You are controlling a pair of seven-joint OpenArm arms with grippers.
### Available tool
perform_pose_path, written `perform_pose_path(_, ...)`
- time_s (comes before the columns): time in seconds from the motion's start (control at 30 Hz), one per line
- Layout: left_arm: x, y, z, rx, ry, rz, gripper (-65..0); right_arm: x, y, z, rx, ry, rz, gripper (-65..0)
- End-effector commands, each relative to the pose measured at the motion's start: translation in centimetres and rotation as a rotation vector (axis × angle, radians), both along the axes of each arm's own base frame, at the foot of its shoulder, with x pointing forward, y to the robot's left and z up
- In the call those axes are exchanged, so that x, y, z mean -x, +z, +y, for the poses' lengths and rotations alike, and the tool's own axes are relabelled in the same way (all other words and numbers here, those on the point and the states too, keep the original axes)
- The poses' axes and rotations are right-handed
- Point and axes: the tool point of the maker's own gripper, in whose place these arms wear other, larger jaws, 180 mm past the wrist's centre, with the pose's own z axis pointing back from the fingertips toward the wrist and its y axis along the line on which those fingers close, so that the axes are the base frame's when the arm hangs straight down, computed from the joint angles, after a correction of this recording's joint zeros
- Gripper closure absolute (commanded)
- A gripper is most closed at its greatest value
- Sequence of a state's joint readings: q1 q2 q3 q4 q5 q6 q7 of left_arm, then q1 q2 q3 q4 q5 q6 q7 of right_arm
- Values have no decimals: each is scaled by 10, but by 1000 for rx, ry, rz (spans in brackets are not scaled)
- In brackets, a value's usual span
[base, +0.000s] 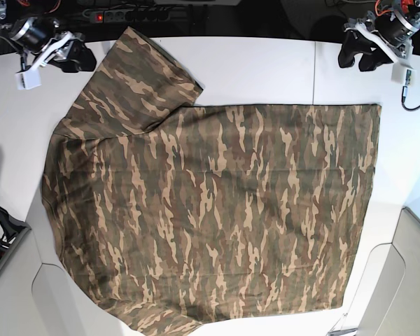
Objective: Fold the T-shirt properly
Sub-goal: 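Move both grippers to the hem corners and grasp them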
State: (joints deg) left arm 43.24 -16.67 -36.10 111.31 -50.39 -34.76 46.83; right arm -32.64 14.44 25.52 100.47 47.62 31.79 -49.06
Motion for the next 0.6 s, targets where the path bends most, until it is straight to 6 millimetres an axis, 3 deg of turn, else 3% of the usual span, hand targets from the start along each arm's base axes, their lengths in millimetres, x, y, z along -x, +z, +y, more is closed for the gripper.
perform_pose_path(0.0, -7, 8, 5, -9, -7, -33, -392, -6, 4, 0, 8, 0, -28, -283)
perform_pose_path(0.07, -13, 6, 12, -15, -2, -36, -403, -8, -1, 6, 26, 3, -21, -283)
perform_pose_path(0.17, -18, -1, 25, -15, 23, -30, -471, -12, -6, 18, 24, 23, -9, -283)
perform_pose_path(0.57, -49, -25, 75, -3, 128, -21, -471, -16, -10, 57, -53, 7, -12, -283)
